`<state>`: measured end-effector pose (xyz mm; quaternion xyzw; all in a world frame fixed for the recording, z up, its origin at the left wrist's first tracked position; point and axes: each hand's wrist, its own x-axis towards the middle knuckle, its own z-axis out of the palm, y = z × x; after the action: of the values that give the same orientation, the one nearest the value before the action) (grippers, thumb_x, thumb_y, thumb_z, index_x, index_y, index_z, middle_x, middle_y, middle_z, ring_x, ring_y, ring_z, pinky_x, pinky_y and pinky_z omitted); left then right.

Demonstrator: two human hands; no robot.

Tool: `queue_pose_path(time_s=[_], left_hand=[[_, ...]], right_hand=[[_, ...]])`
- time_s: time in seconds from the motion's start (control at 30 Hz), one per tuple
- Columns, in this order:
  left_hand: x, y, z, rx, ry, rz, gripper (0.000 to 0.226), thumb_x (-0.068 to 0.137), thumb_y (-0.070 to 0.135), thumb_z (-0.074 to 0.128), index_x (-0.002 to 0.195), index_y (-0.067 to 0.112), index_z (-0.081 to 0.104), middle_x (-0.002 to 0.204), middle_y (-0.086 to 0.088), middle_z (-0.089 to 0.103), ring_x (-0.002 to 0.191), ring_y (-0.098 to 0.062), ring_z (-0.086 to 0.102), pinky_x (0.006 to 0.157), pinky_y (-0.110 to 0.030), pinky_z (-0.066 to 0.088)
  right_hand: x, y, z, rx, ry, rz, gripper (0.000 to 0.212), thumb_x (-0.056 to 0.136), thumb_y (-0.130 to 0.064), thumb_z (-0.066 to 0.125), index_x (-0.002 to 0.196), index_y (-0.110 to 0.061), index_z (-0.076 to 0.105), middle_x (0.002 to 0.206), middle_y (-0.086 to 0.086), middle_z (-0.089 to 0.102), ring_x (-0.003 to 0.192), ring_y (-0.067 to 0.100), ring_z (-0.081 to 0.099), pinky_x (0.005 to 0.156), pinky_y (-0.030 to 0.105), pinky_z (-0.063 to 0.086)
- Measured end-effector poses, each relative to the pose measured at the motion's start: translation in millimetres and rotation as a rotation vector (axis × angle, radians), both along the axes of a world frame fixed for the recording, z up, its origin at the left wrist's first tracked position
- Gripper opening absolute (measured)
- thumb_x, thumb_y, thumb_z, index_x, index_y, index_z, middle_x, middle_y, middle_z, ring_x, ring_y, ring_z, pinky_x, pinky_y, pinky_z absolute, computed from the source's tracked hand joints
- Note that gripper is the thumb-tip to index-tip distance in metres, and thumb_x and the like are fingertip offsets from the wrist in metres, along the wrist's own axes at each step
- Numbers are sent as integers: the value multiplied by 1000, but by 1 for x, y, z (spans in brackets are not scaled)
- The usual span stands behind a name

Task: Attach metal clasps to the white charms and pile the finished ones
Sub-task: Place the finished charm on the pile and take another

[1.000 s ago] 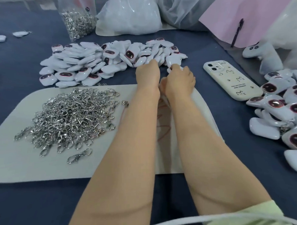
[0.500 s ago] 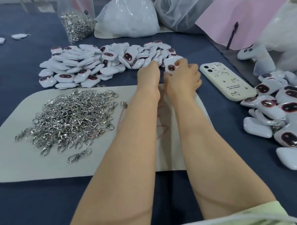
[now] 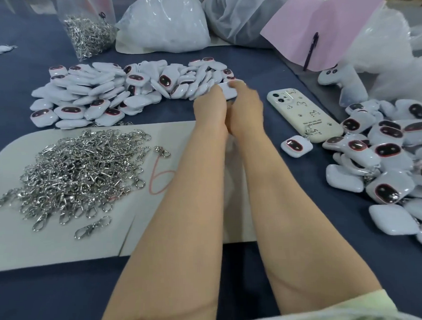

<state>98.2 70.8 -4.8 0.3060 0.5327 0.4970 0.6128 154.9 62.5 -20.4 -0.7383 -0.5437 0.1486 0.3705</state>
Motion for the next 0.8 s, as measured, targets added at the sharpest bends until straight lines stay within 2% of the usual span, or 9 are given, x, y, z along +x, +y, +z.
queue_pose_path(time_s=[0.13,0.3,0.37,0.43,0.5,0.57,0.63,0.73,0.8], left_hand=[[-1,16,-2,-1,64,20,18,90,11,44,74,12,51,71,-1,53,69,-19,50,62,-26,40],[-4,24,0,19,142,32,25,93,10,42,68,12,46,67,-1,49,64,-17,46,57,-25,38],[-5,21,0,23,118,39,24,92,9,43,68,12,48,66,-1,50,63,-16,47,61,-26,40],[-8,15,2,19,91,44,22,91,10,44,70,12,50,67,-1,51,64,-17,47,62,-27,41],[-11,6,6,17,50,36,22,91,12,45,70,13,49,65,1,49,58,-15,45,52,-22,38],[-17,-6,12,16,23,26,24,92,13,45,68,15,48,61,2,47,53,-13,43,45,-19,34],[-26,-19,16,36,-9,14,21,92,14,47,71,14,52,68,-1,54,59,-15,49,53,-21,40],[-42,-39,17,96,3,28,12,92,15,51,87,9,60,95,-12,67,83,-24,61,78,-35,51],[-57,-54,12,142,34,67,7,92,15,54,88,12,58,97,-12,66,85,-23,58,80,-37,49]], right_hand=[[-2,31,-13,-166,-103,56,27,93,-21,44,114,-18,62,150,12,27,140,31,22,113,45,22],[-9,48,-19,-314,-175,49,44,96,-34,34,139,-28,38,158,2,7,146,26,-1,116,51,-3],[-9,44,-19,-266,-170,1,41,95,-28,36,136,-26,42,156,4,15,145,26,5,116,51,2],[-9,35,-11,-119,-39,-70,37,94,-20,37,129,-19,49,145,8,39,137,27,29,113,46,22],[-12,20,-1,83,182,-85,31,94,-17,38,122,-17,52,119,4,59,112,21,52,94,32,42],[-19,1,9,232,364,-47,21,94,-14,41,111,-16,54,90,-10,60,85,4,55,72,15,43],[-29,-18,14,294,475,-15,11,94,-12,45,101,-18,51,76,-18,52,68,-6,52,60,8,40],[-44,-44,18,274,571,57,18,93,-17,52,108,-18,44,70,-12,50,62,0,48,54,9,37],[-50,-60,16,215,576,121,22,92,-21,55,109,-18,41,77,-5,57,66,0,52,52,6,37]])
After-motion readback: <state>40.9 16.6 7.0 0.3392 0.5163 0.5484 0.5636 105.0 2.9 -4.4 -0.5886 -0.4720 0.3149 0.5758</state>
